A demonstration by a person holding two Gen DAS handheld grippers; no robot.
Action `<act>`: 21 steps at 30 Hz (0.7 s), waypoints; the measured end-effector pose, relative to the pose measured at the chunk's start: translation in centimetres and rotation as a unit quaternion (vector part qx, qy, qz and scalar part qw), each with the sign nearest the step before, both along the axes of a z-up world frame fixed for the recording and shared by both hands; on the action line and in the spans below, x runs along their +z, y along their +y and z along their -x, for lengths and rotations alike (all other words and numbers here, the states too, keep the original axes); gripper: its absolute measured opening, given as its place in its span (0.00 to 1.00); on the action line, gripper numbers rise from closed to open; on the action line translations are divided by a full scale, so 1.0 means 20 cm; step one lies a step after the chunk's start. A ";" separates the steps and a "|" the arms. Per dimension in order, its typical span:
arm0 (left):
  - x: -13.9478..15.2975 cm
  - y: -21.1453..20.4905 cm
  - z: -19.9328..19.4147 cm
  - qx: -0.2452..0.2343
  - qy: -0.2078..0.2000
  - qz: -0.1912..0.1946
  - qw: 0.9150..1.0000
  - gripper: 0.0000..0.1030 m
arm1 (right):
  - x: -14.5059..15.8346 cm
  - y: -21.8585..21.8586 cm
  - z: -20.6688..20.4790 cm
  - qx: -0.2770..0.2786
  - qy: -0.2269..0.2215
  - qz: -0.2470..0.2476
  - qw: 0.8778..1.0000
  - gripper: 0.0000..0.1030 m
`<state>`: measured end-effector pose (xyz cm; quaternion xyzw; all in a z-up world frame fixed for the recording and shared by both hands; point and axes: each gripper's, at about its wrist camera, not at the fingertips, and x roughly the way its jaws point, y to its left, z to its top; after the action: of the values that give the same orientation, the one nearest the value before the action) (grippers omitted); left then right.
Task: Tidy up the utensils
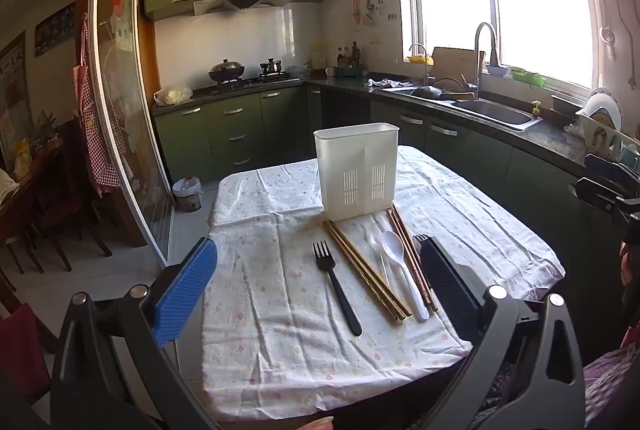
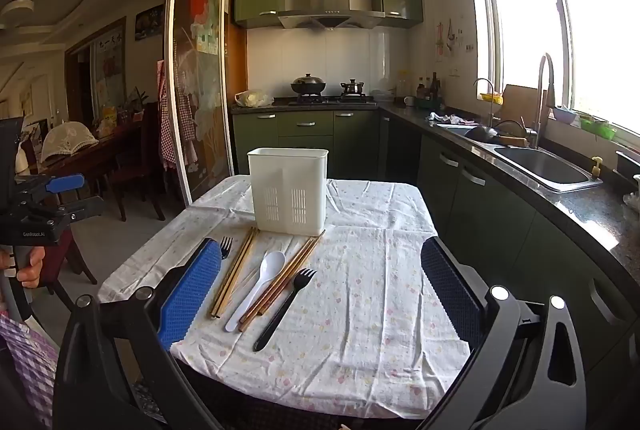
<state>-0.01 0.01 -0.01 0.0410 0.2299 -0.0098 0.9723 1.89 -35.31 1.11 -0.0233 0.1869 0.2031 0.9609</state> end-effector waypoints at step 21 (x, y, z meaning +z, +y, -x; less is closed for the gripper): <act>0.01 -0.01 0.01 -0.004 0.004 -0.001 1.000 0.94 | 0.01 0.00 0.00 0.001 0.000 0.000 1.000 0.96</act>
<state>-0.19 -0.28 0.13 0.0427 0.2341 -0.0135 0.9712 1.84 -35.36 1.29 -0.0232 0.1864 0.2036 0.9609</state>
